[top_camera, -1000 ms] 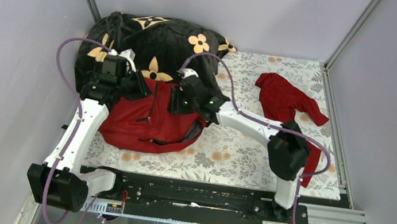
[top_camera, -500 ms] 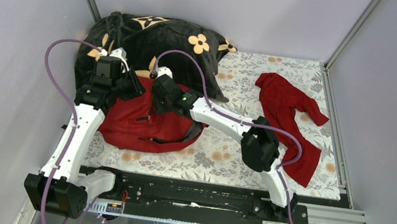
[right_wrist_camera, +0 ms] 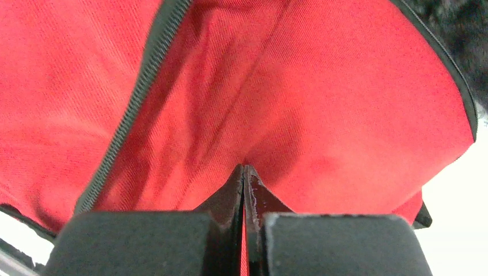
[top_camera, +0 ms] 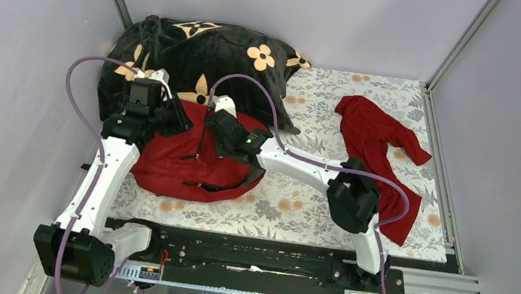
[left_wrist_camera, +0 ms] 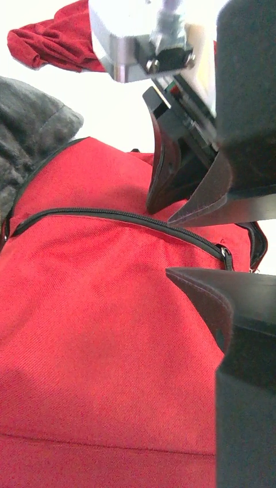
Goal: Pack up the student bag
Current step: Zip the student bag at the center of the board.
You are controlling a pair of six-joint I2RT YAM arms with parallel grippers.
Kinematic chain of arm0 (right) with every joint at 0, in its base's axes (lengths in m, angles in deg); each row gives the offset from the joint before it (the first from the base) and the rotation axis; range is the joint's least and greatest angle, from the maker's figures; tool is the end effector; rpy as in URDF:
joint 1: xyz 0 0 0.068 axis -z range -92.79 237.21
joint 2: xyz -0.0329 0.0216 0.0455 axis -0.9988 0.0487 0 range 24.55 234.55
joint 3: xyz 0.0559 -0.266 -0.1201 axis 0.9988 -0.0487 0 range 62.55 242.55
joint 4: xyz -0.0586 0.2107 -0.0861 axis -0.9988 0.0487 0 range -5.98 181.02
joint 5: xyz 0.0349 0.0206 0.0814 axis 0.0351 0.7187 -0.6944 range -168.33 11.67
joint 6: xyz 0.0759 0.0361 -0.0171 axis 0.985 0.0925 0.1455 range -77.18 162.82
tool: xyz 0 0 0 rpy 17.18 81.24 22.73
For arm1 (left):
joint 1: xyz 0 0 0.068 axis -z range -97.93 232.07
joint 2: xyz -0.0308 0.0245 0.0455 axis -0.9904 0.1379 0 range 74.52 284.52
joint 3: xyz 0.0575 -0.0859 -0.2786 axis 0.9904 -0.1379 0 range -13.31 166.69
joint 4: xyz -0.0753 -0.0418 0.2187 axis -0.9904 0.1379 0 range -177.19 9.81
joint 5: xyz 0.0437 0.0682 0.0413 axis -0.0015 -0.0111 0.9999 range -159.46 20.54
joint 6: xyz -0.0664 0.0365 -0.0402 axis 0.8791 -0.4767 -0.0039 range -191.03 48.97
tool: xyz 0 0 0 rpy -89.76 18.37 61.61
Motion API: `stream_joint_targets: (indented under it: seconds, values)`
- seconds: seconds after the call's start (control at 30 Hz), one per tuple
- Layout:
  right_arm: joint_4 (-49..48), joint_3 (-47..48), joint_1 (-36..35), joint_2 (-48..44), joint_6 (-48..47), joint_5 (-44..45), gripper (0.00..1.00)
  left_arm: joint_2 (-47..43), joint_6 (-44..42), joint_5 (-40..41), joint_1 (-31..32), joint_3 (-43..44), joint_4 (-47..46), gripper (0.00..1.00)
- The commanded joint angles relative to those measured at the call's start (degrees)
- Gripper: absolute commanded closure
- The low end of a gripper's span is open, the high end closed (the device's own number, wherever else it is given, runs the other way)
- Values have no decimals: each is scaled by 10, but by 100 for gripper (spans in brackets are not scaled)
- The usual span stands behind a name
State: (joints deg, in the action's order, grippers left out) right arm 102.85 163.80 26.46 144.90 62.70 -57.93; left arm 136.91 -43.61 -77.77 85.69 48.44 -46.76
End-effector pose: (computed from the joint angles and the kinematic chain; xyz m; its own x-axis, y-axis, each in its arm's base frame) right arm 0.2695 0.4275 0.2597 -0.5149 -0.2670 -0.8146 -0.5404 0.8388 0.0666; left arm 0.2144 -0.0245 0.3295 -0.6608 -0.4148 -0.6255 -0.1499 0.8896 -0.4315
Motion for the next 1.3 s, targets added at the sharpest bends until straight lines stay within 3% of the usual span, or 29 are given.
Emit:
stream_joint_targets:
  seconds: [0.0,0.03,0.13,0.17,0.4,0.63,0.7,0.73,0.83,1.27]
  values:
    - [-27,-52,9,-66,-8,-41,100,-1,-7,-16,-5,-11,-24,62]
    - [-36,-54,9,-69,-10,-52,99,-2,-8,-12,-6,-11,-24,62]
    - [-42,-31,9,-56,-17,-60,66,-5,-9,-1,-5,-5,-21,62]
    - [-45,-22,9,-51,-22,-60,62,-7,-10,2,-5,-3,-19,62]
    - [-7,106,9,44,-46,-67,56,-10,-17,16,-5,9,-6,62]
    - [0,176,9,107,-47,-92,46,-16,-20,23,-6,12,-1,62]
    - [25,211,7,136,-48,-86,49,-15,-20,22,-6,12,-2,62]
    - [37,225,6,147,-49,-77,56,-14,-20,22,-6,12,-2,62]
    - [43,213,5,146,-45,-49,99,-15,-22,21,-6,13,-1,62]
    - [-28,43,9,8,-33,-46,100,-9,-19,13,-5,15,-5,62]
